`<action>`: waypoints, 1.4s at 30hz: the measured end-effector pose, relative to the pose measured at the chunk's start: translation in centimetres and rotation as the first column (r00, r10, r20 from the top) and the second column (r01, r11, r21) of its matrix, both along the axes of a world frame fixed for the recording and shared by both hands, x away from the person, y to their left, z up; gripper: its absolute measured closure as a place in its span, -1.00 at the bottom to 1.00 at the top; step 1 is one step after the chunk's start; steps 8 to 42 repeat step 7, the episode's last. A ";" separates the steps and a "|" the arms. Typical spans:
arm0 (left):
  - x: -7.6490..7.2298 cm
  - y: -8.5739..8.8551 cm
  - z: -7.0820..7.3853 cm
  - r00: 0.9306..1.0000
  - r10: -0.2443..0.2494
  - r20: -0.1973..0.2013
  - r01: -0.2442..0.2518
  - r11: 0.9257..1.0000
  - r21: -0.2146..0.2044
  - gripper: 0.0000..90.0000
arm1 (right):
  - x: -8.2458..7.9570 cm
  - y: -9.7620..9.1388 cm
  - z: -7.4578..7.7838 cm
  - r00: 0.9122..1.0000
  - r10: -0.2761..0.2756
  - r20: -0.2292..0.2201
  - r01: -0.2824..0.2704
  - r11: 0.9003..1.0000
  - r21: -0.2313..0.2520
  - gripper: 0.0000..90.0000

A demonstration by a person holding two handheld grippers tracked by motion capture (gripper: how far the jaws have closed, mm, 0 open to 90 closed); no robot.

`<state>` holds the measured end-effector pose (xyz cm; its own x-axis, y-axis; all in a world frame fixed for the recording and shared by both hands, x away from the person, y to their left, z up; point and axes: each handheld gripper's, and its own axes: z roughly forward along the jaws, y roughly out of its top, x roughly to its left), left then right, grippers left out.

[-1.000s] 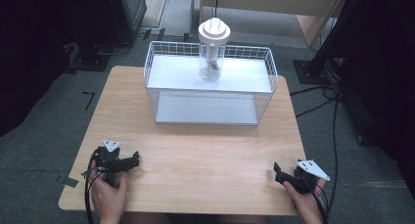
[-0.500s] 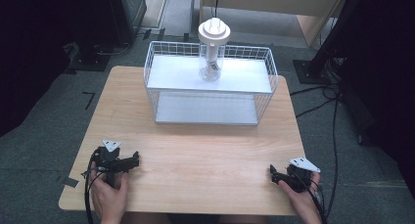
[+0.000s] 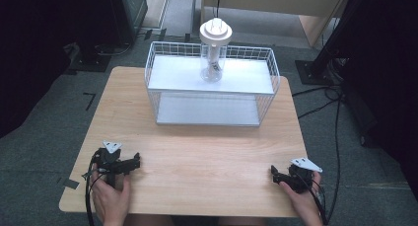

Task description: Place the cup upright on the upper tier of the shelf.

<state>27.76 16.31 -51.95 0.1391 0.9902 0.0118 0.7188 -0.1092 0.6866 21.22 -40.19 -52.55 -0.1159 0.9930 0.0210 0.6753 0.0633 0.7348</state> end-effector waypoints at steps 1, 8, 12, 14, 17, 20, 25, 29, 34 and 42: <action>0.0 0.0 0.0 1.000 -0.001 0.000 0.001 1.000 0.000 -1.00 | -0.1 0.0 0.0 1.000 -0.026 0.004 0.026 1.000 -0.005 -0.70; 0.0 0.0 0.0 1.000 0.001 0.000 -0.001 1.000 -0.001 -1.00 | 0.4 -0.1 0.0 0.998 -0.068 -0.002 0.068 0.998 0.005 -0.69; 0.0 0.0 0.0 1.000 0.001 0.000 -0.001 1.000 -0.001 -1.00 | 0.4 -0.1 0.0 0.998 -0.068 -0.002 0.068 0.998 0.005 -0.69; 0.0 0.0 0.0 1.000 0.001 0.000 -0.001 1.000 -0.001 -1.00 | 0.4 -0.1 0.0 0.998 -0.068 -0.002 0.068 0.998 0.005 -0.69; 0.0 0.0 0.0 1.000 0.001 0.000 -0.001 1.000 -0.001 -1.00 | 0.4 -0.1 0.0 0.998 -0.068 -0.002 0.068 0.998 0.005 -0.69; 0.0 0.0 0.0 1.000 0.001 0.000 -0.001 1.000 -0.001 -1.00 | 0.4 -0.1 0.0 0.998 -0.068 -0.002 0.068 0.998 0.005 -0.69; 0.0 0.0 0.0 1.000 0.001 0.000 -0.001 1.000 -0.001 -1.00 | 0.4 -0.1 0.0 0.998 -0.068 -0.002 0.068 0.998 0.005 -0.69; 0.0 0.0 0.0 1.000 0.001 0.000 -0.001 1.000 -0.001 -1.00 | 0.4 -0.1 0.0 0.998 -0.068 -0.002 0.068 0.998 0.005 -0.69; 0.0 0.0 0.0 1.000 0.001 0.000 -0.001 1.000 -0.001 -1.00 | 0.4 -0.1 0.0 0.998 -0.068 -0.002 0.068 0.998 0.005 -0.69; 0.0 0.0 0.0 1.000 0.001 0.000 -0.001 1.000 -0.001 -1.00 | 0.4 -0.1 0.0 0.998 -0.068 -0.002 0.068 0.998 0.005 -0.69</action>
